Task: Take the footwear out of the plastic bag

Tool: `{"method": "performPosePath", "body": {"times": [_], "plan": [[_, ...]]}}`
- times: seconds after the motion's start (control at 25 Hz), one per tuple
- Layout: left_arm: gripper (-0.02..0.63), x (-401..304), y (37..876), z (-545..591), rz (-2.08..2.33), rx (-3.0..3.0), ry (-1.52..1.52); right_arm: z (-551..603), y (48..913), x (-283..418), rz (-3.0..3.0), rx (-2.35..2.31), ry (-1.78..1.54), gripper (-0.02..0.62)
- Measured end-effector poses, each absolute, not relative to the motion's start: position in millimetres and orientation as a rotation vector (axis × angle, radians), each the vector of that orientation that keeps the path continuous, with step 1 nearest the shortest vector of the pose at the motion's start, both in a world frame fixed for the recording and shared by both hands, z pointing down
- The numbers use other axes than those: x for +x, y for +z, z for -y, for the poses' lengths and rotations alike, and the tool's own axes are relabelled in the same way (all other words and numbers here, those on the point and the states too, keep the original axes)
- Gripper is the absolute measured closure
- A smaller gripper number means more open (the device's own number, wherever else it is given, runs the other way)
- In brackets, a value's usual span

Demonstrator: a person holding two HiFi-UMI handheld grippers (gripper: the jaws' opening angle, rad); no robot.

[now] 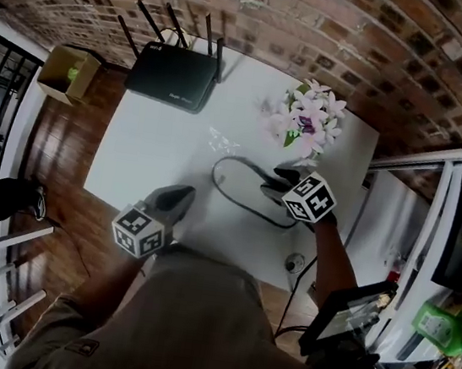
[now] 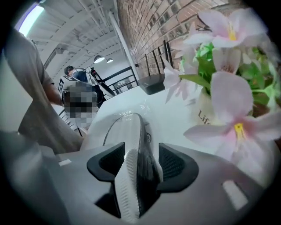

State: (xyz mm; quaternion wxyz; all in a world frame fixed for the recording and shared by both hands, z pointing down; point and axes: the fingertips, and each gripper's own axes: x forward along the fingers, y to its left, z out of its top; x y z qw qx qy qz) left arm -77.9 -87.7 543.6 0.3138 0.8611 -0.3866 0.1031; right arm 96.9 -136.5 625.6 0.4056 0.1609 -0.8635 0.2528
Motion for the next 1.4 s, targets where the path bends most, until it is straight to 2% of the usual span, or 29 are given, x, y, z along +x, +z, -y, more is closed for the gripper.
{"method": "performPosePath", "body": {"times": [0.12,0.32,0.56,0.76,1.04,1.4], "plan": [[0.604,-82,547,89,1.041,2.259,0.282,128,634,91,2.163,0.315,0.652,0.346],[0.604,-95,556,93,1.084,2.248,0.326,118,633,83,2.161,0.236,0.626,0.423],[0.604,-113,577,100,1.112,2.232,0.440,105,631,76,2.153,0.212,0.576,0.436],[0.604,-115,605,93,1.046,2.212,0.571,91,626,67,2.171,0.223,0.509,0.472],[0.604,-111,635,76,0.900,2.191,0.734,81,618,63,2.155,0.283,0.394,0.474],[0.604,-106,638,83,0.867,2.224,0.760,84,620,64,2.094,0.343,0.215,0.484]]}}
